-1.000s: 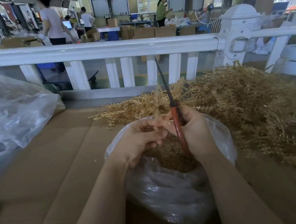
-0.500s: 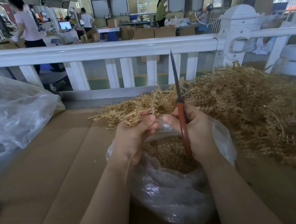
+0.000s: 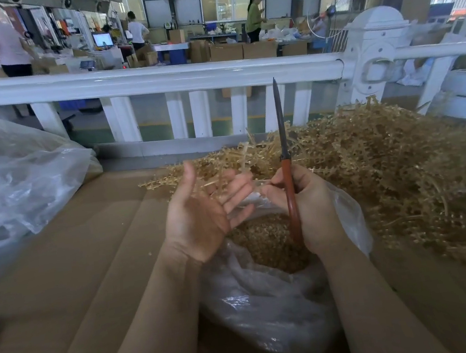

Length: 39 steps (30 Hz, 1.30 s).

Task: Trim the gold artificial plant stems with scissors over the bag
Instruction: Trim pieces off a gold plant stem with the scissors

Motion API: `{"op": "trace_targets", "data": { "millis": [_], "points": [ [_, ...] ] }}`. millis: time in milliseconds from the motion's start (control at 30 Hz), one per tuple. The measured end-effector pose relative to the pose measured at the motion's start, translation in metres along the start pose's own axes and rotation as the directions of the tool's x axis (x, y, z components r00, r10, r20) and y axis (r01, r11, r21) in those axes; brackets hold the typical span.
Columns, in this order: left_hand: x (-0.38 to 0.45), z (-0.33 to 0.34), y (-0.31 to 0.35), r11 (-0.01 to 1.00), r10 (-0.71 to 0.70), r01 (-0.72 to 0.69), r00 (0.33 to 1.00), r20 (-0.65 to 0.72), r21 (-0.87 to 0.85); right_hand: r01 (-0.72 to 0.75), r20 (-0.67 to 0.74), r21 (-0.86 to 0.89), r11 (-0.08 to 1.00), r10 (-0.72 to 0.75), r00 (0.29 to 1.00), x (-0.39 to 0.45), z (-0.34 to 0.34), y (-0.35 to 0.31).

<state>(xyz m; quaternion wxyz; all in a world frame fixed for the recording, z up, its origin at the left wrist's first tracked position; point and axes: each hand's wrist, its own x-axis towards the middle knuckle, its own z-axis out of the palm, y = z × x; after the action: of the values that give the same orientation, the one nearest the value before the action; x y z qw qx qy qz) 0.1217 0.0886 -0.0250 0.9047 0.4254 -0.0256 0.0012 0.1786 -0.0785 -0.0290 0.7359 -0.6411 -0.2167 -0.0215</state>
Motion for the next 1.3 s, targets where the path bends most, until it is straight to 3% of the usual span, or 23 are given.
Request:
{"op": "trace_targets", "data": {
  "millis": [133,300,467,633,1000,1133,1300],
  "points": [
    [-0.003,-0.004,0.002,0.991,-0.061,0.073,0.993,0.105,-0.112,-0.023,-0.015,0.028,0.999,0.024,1.0,0.0,0.0,0.0],
    [-0.002,0.009,-0.005,0.964,-0.066,0.069,0.998,-0.022,0.256,-0.036,-0.007,0.068,0.997,0.037,0.999,0.001,-0.003,0.0],
    [0.001,0.022,-0.018,0.943,0.108,-0.042,0.977,-0.182,0.331,-0.039,0.016,0.031,0.999,0.038,0.999,0.002,-0.002,0.005],
    [0.002,0.024,-0.019,0.941,0.218,-0.153,0.957,-0.193,0.303,0.003,0.017,0.005,1.0,-0.003,1.0,0.003,-0.001,0.007],
    [0.004,0.017,-0.019,0.975,0.168,-0.125,0.956,-0.241,0.187,0.08,0.051,-0.07,0.994,-0.076,0.996,0.002,0.0,0.009],
    [0.006,0.013,-0.016,0.98,0.196,-0.182,0.938,-0.287,0.074,0.056,-0.003,-0.19,0.98,-0.057,0.998,0.002,0.001,0.011],
    [0.007,0.009,-0.01,0.963,0.269,-0.264,0.903,-0.335,0.059,0.097,0.026,-0.411,0.906,-0.094,0.995,-0.004,0.001,0.005]
  ]
}}
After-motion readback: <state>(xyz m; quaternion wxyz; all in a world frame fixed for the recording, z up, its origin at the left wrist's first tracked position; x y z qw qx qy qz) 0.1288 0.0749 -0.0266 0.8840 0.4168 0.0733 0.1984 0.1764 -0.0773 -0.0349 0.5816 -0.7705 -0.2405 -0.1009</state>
